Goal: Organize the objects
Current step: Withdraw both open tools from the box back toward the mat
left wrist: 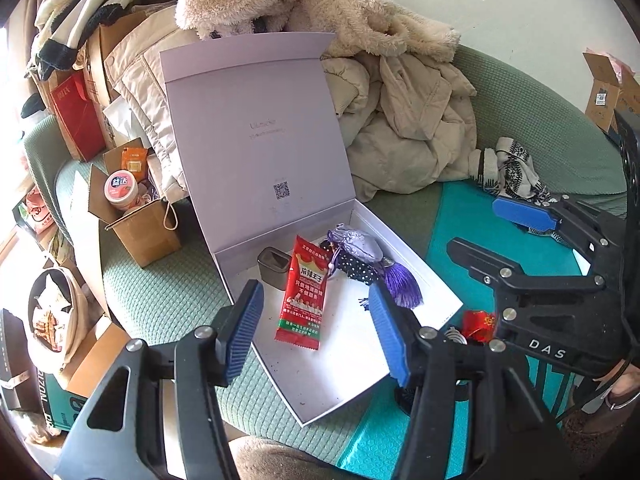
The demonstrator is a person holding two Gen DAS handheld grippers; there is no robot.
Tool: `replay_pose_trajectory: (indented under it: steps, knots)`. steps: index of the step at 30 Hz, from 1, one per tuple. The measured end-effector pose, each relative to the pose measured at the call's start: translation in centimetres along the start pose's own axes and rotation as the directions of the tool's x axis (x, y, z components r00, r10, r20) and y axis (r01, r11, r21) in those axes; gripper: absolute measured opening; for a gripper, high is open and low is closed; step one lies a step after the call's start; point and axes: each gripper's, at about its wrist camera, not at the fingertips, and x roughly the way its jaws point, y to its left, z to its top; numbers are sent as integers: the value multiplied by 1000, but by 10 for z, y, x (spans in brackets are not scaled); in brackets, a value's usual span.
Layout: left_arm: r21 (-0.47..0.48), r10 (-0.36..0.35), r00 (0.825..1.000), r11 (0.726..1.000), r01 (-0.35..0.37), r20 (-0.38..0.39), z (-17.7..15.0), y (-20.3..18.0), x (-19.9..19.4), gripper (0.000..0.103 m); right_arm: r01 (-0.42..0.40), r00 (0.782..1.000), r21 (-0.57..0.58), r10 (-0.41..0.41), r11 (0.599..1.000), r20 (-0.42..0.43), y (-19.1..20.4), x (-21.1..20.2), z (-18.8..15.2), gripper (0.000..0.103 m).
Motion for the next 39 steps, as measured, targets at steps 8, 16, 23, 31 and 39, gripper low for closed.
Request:
replay_pose_trajectory:
  steps: [8, 16, 23, 31, 39]
  knots:
    - [-2, -15, 1000, 1000, 15, 8, -23, -13, -23, 54, 8, 1000, 19, -8, 1000, -7, 1, -27, -26, 64]
    - [-2, -27, 1000, 1000, 27, -11, -56, -30, -37, 54, 5, 999, 29, -4, 1000, -46, 3, -39, -59, 64]
    - [-13, -66, 997, 998, 66, -31, -88, -47, -37, 54, 1, 998, 30, 1, 1000, -67, 4, -45, -90, 64]
    - [-21, -98, 993, 995, 97, -72, -121, -66, -21, 54, -2, 994, 72, 9, 997, -105, -5, -40, -128, 64]
    - [-23, -123, 986, 992, 121, -115, -140, -78, 7, 54, -9, 989, 94, 23, 996, -145, -16, -24, -160, 64]
